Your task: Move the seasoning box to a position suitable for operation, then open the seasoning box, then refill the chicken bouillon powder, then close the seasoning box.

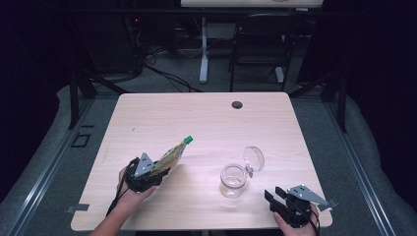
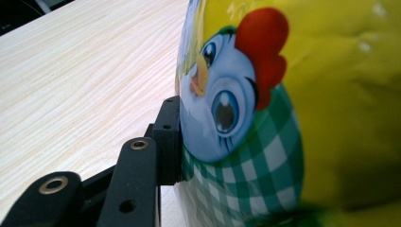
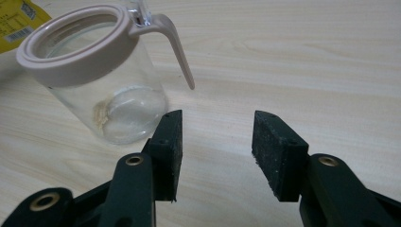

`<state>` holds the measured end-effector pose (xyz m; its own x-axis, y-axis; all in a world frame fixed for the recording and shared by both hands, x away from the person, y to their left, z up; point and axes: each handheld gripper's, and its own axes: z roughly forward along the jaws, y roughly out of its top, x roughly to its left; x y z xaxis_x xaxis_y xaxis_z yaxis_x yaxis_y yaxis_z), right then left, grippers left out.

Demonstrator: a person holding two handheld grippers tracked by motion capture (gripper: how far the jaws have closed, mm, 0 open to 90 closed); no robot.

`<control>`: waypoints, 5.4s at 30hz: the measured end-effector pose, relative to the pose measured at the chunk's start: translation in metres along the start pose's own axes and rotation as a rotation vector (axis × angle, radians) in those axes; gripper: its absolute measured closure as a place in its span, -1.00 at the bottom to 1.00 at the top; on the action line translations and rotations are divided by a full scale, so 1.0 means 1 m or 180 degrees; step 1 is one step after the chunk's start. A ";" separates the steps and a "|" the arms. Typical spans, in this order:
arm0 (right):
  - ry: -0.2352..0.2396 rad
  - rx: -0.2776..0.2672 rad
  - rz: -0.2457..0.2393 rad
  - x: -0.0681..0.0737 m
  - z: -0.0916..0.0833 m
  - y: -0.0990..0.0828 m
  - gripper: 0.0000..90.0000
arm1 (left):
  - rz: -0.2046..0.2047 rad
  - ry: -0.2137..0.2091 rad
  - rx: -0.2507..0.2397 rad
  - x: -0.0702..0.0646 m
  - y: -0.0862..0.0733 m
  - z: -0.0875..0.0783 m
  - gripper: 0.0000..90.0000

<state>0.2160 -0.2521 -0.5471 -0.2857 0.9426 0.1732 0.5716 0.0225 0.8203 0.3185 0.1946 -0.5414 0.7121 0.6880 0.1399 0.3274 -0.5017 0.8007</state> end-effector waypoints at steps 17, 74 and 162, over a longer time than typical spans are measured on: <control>0.0091 0.0034 -0.0164 0.007 0.005 0.004 0.22 | 0.0494 0.0248 0.0139 -0.018 0.005 -0.007 0.33; 0.0140 -0.0033 -0.0152 0.007 0.004 0.005 0.22 | 0.1668 0.0958 0.0301 -0.061 0.013 -0.005 0.33; -0.0615 -0.0551 -0.3994 0.129 0.039 0.035 0.54 | 0.2529 0.1358 0.0556 -0.085 0.041 0.012 0.33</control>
<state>0.2289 -0.1163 -0.5175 -0.4295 0.3402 -0.8365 -0.1184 0.8971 0.4257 0.2790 0.1091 -0.5275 0.4896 0.2247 0.8425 -0.0464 -0.9582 0.2825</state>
